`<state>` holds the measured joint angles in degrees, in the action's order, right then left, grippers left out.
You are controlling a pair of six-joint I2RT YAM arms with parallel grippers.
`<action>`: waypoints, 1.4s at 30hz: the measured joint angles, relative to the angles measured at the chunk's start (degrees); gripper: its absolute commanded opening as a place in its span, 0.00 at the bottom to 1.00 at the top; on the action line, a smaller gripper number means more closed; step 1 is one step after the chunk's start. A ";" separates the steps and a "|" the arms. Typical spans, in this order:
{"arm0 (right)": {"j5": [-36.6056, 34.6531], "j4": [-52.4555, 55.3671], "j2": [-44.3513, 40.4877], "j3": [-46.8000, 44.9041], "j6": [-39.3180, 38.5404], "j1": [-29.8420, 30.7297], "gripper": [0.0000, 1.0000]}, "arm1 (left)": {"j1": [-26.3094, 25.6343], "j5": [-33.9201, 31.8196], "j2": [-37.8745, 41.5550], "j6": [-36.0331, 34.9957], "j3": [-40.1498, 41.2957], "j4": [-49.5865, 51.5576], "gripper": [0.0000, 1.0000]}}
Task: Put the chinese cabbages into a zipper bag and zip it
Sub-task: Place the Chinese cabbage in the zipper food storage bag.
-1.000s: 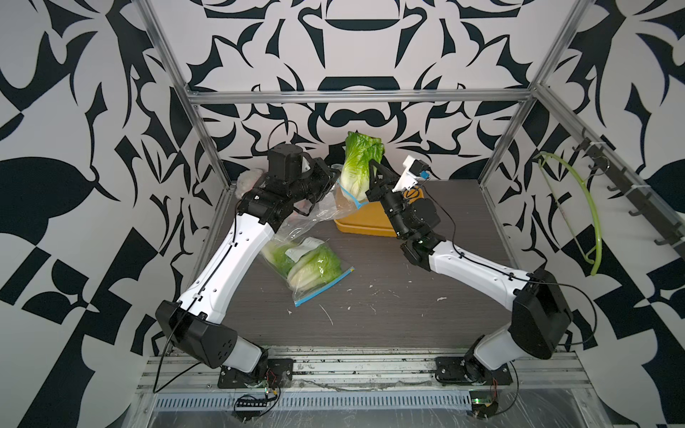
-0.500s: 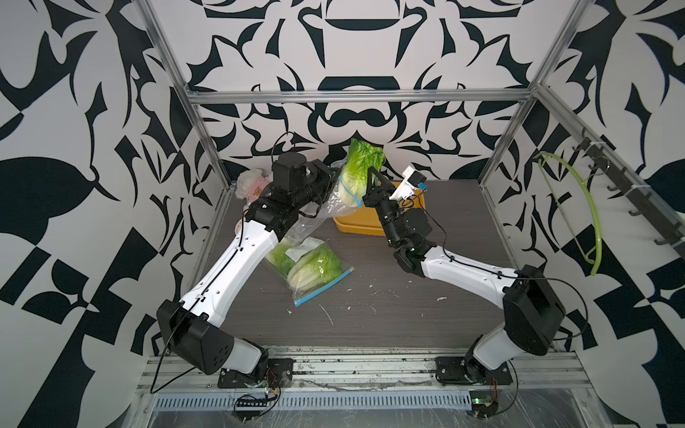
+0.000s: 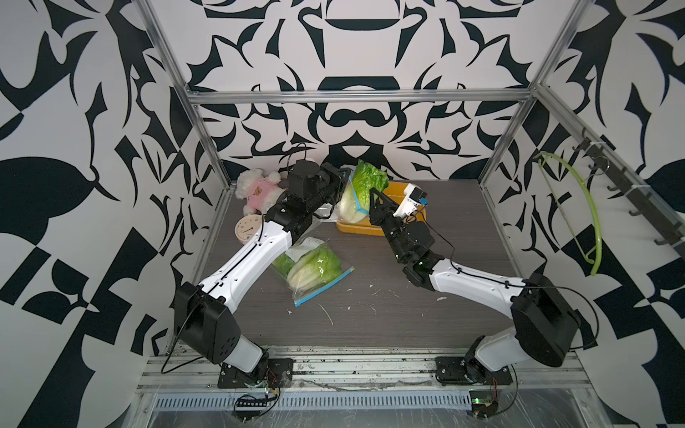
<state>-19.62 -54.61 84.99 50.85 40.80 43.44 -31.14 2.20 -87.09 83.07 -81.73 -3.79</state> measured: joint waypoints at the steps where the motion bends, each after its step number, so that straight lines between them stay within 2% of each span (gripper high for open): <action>1: 0.55 0.59 -0.26 0.00 0.09 0.00 0.31 | -0.02 -0.07 0.00 -0.04 0.00 -0.31 0.00; 5: 2.84 3.50 -1.55 0.00 0.39 -0.02 0.40 | 0.00 -0.24 0.00 -0.50 0.00 -1.36 0.00; 10: 6.64 12.07 -5.11 0.24 -0.22 -0.87 0.50 | 0.00 0.44 0.00 -1.22 0.00 -1.60 0.00; 12: 9.97 15.37 -6.36 0.81 -0.04 -1.95 0.56 | 0.00 0.70 0.00 -1.77 0.00 -1.55 0.00; 15: 15.15 20.13 -7.21 2.84 0.04 -3.91 0.59 | 0.00 0.92 0.04 -2.27 0.00 -1.53 0.00; 27: 29.79 36.98 -7.26 10.58 4.00 -13.29 0.65 | 0.00 3.21 1.53 -5.16 0.72 -1.01 0.00; 32: 33.83 41.13 -7.54 12.26 4.13 -13.55 0.66 | 0.00 3.13 1.86 -6.23 0.72 -0.55 0.00; 37: 35.91 51.36 -8.46 17.00 0.87 -13.49 0.67 | 0.00 3.06 1.86 -7.06 0.72 0.00 0.00; 42: 38.49 64.43 -8.31 29.07 -5.77 -15.82 0.67 | 0.00 3.19 1.86 -8.00 0.55 1.60 0.00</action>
<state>18.87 9.82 76.69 79.92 35.03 27.62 -31.14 5.39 -85.23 75.07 -81.19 -2.20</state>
